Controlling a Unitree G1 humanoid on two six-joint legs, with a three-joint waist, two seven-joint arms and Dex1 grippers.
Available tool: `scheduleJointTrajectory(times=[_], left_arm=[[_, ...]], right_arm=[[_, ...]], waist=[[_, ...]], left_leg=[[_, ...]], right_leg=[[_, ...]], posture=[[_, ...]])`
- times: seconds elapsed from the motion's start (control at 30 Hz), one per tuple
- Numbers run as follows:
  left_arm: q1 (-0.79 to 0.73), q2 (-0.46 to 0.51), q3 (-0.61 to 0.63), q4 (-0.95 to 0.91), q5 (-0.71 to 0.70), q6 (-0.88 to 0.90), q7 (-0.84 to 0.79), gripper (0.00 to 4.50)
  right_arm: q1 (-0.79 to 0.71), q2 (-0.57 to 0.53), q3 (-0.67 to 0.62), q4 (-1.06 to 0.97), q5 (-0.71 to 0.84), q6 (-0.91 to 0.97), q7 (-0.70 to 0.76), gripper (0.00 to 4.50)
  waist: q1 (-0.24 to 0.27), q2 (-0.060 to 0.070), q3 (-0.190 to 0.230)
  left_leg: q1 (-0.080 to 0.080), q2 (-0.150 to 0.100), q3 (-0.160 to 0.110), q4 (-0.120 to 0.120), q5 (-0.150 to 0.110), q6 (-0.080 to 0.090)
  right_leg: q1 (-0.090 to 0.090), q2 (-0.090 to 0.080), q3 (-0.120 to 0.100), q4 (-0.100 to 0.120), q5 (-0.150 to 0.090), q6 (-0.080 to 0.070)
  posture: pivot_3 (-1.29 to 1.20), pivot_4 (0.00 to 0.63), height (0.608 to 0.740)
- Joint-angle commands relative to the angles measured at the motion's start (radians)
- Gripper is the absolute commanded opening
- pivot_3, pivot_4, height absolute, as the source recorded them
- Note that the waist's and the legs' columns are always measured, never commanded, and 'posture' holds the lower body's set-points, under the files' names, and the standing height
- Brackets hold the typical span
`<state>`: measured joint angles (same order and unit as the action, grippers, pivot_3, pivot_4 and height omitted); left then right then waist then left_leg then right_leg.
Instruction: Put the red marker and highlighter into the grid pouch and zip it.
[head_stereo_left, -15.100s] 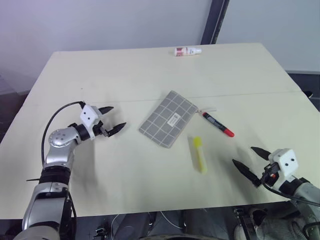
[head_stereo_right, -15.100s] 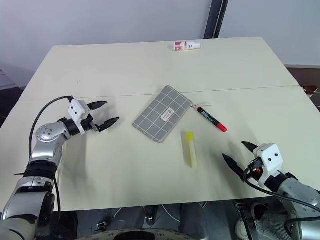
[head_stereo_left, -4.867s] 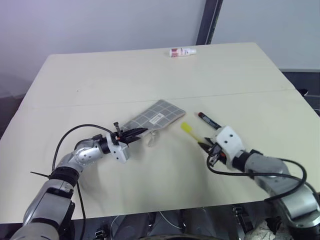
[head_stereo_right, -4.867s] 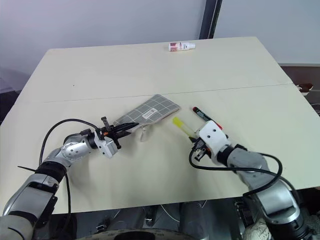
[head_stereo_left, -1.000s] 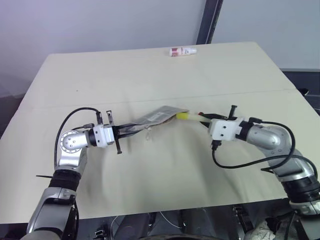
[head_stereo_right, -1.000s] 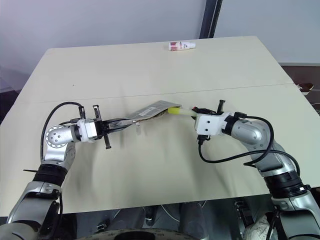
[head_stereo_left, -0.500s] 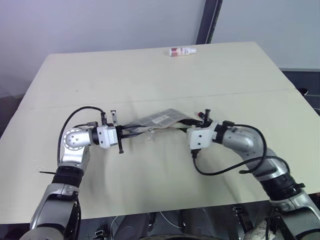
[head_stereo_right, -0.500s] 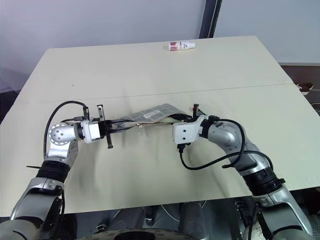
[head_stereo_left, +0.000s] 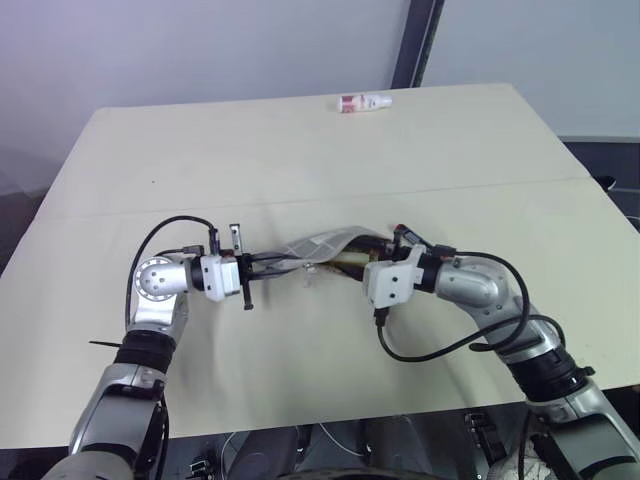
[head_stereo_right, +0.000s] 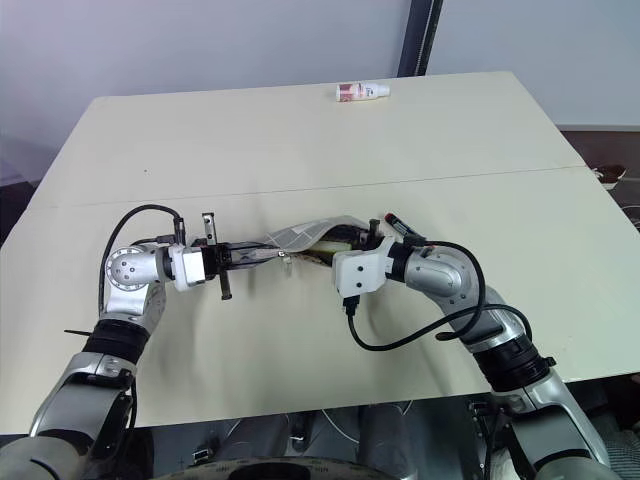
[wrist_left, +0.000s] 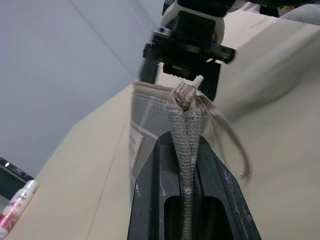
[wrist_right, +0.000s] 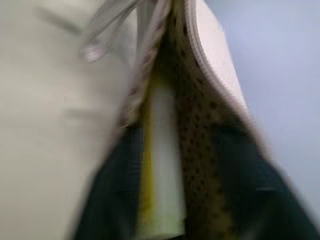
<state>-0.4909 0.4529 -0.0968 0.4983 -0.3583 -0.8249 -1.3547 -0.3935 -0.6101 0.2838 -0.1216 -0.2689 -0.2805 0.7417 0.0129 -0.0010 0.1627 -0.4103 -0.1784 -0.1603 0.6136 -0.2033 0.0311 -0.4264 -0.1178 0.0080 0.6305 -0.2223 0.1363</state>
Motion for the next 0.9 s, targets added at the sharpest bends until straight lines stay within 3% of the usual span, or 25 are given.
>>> scheduleJointTrajectory(times=[0.03, 0.27, 0.53, 0.9], left_arm=[[-0.009, 0.014, 0.016, 0.001, -0.006, -0.026, -0.001, 0.00], [0.003, 0.029, 0.027, 0.018, 0.003, -0.042, 0.021, 0.00], [0.004, 0.023, 0.016, 0.043, 0.018, -0.063, 0.032, 0.00], [-0.020, 0.007, 0.007, 0.062, 0.028, -0.074, 0.032, 0.00]], right_arm=[[0.030, -0.028, -0.074, -0.071, 0.069, 0.035, 0.009, 4.38], [0.191, -0.020, -0.321, -0.317, 0.440, 0.373, 0.012, 4.45], [0.318, -0.103, -0.450, -0.231, 0.400, 0.683, -0.085, 4.45], [0.201, -0.033, -0.503, -0.043, 0.604, 0.899, -0.059, 4.45]], waist=[[0.001, 0.000, 0.000], [0.002, 0.000, 0.000], [0.002, 0.000, 0.000], [0.000, 0.000, 0.000]], left_leg=[[0.000, 0.000, 0.000, 0.000, 0.000, 0.000], [0.000, 0.000, -0.001, -0.001, 0.000, 0.000], [0.000, 0.000, 0.000, 0.000, -0.001, -0.001], [0.000, 0.001, 0.001, 0.000, 0.000, 0.001]], right_leg=[[0.000, 0.000, 0.000, 0.000, 0.000, 0.000], [0.000, 0.000, 0.001, 0.000, 0.000, 0.000], [0.001, 0.000, 0.001, 0.000, -0.002, -0.003], [0.001, -0.001, 0.001, -0.001, -0.001, -0.001]], posture=[[0.00, 0.150, 0.740], [0.00, 0.150, 0.740], [0.00, 0.150, 0.740], [0.00, 0.150, 0.740]])
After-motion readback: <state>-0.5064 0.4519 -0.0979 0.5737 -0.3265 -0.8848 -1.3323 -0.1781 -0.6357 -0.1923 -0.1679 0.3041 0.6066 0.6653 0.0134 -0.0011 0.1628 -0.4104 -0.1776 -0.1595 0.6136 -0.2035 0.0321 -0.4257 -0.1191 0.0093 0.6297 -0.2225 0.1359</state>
